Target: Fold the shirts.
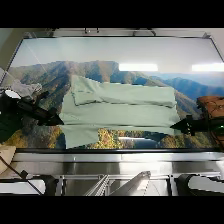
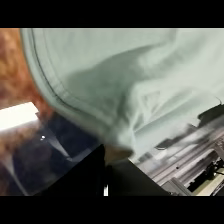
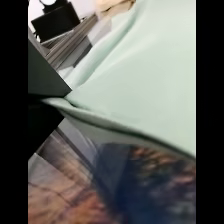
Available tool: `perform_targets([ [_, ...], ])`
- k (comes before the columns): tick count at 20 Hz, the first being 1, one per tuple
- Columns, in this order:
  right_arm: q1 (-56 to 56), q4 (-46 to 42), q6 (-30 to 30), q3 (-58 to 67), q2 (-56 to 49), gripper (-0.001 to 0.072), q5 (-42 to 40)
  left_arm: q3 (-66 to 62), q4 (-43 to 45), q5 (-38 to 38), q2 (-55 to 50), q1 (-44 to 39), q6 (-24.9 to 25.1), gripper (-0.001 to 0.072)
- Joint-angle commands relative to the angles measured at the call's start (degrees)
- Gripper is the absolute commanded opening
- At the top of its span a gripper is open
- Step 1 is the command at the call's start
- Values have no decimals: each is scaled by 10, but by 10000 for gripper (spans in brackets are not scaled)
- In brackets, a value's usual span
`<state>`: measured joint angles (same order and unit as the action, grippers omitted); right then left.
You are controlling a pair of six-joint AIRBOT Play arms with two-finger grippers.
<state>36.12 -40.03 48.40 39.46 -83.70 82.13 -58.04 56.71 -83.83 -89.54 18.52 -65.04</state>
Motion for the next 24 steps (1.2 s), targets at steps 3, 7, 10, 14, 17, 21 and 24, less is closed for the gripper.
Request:
perform_targets([
  [3,22,29,10,1,13,22,49,0,-47,-52,59,39,30,24],
  [7,22,94,9,10,36,22,67,-10,-160,-60,82,40,61,24],
  [10,5,137,12,50,38,22,37,-76,-163,-49,47,13,47,23],
  [14,-57,137,13,128,14,22,-84,-228,-163,-19,-47,-24,-2,24],
  [17,-82,137,13,206,-55,22,-136,-355,-163,-12,-136,-41,-38,24],
  [21,-107,131,3,279,-154,22,-172,-482,-162,-17,-251,-57,-68,23],
  [24,-122,110,-22,292,-193,22,-186,-547,-158,-32,-317,-61,-75,19],
])
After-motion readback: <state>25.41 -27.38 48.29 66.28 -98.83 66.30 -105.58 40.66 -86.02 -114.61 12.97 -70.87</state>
